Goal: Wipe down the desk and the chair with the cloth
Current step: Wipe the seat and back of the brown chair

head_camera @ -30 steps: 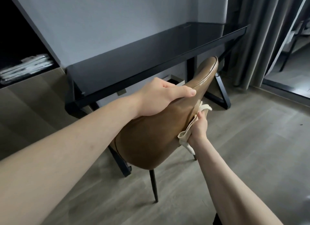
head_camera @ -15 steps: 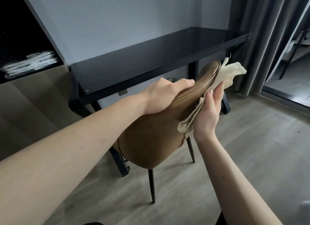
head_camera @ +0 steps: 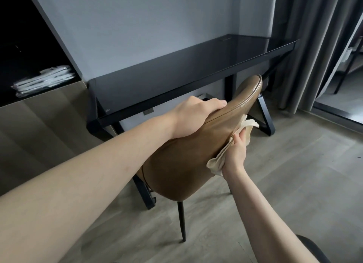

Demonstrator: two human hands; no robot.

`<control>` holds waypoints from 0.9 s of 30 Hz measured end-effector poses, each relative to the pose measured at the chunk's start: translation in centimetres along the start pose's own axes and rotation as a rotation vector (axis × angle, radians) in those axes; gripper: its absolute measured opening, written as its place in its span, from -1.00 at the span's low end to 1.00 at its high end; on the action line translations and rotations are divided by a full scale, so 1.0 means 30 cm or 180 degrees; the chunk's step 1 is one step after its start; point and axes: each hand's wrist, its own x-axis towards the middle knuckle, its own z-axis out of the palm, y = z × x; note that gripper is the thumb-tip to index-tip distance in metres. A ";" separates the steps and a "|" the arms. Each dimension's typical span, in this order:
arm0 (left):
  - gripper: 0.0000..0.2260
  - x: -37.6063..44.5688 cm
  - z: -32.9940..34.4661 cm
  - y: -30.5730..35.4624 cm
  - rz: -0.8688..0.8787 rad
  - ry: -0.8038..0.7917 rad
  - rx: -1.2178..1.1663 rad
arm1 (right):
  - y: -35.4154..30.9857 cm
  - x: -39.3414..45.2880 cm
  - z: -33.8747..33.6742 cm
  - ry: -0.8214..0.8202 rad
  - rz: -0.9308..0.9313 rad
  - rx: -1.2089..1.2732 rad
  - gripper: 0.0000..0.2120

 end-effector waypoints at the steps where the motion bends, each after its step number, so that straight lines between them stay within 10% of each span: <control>1: -0.53 -0.004 -0.001 0.004 -0.0008 -0.0001 0.0005 | -0.034 -0.046 0.016 0.0007 -0.0139 0.0057 -0.48; 14: -0.58 -0.030 -0.004 0.013 0.0078 0.0029 0.0021 | -0.119 -0.403 0.140 -0.0210 -0.1956 -0.0590 -0.33; 23: -0.52 -0.008 -0.001 0.003 -0.0012 -0.0038 0.0027 | 0.024 0.090 -0.060 -0.0074 0.0335 -0.0366 -0.52; 27: -0.52 -0.002 -0.004 0.002 0.0023 -0.0085 -0.0007 | 0.099 0.085 -0.048 0.0140 0.0402 -0.0255 -0.58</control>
